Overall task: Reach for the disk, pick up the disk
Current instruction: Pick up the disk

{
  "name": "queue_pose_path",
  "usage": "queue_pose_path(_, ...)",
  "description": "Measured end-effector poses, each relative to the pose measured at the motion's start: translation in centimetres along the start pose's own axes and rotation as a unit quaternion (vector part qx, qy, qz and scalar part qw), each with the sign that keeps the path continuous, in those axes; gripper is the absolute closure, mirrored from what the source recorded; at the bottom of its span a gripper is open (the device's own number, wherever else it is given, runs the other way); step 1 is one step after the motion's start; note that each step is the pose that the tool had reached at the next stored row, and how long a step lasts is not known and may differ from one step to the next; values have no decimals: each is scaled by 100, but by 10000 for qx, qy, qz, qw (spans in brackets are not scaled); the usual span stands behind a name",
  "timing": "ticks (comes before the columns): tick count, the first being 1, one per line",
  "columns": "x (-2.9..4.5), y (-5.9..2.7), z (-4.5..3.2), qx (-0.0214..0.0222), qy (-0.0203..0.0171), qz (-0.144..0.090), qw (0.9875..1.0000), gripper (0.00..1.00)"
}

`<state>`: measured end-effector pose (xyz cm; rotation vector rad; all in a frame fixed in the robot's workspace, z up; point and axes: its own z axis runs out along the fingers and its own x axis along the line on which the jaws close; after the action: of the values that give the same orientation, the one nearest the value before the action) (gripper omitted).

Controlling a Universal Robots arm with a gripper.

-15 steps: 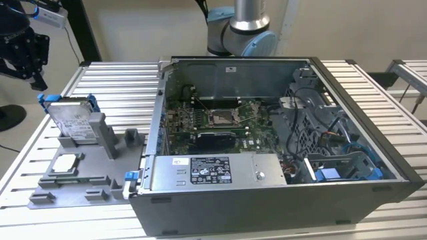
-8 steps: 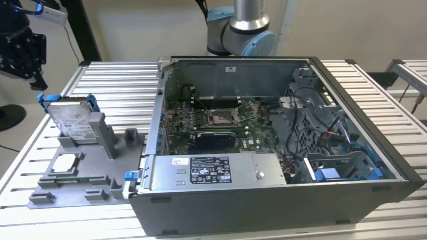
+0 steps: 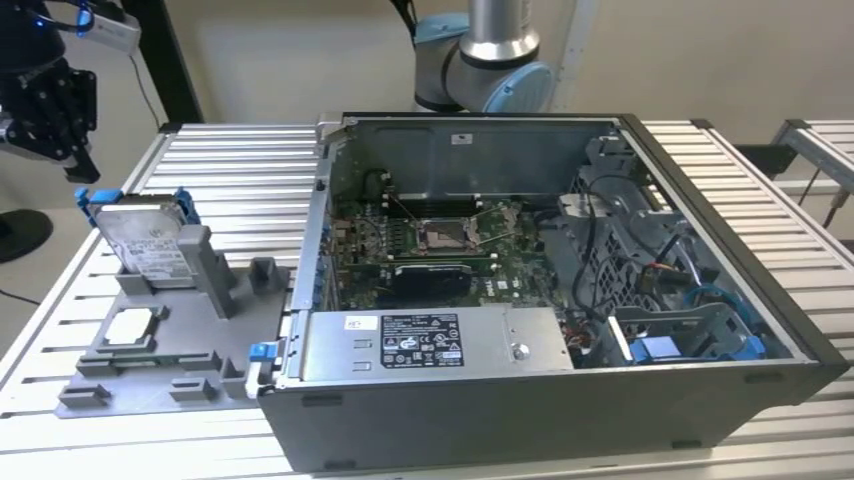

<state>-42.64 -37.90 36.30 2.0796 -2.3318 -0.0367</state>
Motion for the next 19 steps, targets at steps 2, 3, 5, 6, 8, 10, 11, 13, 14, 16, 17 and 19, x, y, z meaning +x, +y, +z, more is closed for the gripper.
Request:
queue_pose_path(2,-1,-9,16,4,-1,0,10000,100)
queue_pose_path(3,-1,-12,24,7,-1,0,10000,100)
queue_pose_path(5,-1,-17,44,25,-3,-2,10000,100)
queue_pose_path(6,-1,-19,51,36,-4,-2,10000,100)
queue_pose_path(8,-1,-19,51,37,-4,-3,10000,100)
queue_pose_path(10,-1,-19,52,38,-4,-3,10000,100)
queue_pose_path(11,-1,-19,52,38,-4,-3,10000,100)
queue_pose_path(13,-1,-19,52,38,-4,-4,10000,0)
queue_pose_path(14,-1,-19,52,38,-4,-4,10000,0)
queue_pose_path(16,-1,-19,52,38,-4,-5,10000,0)
queue_pose_path(17,-1,-19,53,38,-4,-5,10000,0)
queue_pose_path(19,-2,-19,52,38,-4,-5,10000,0)
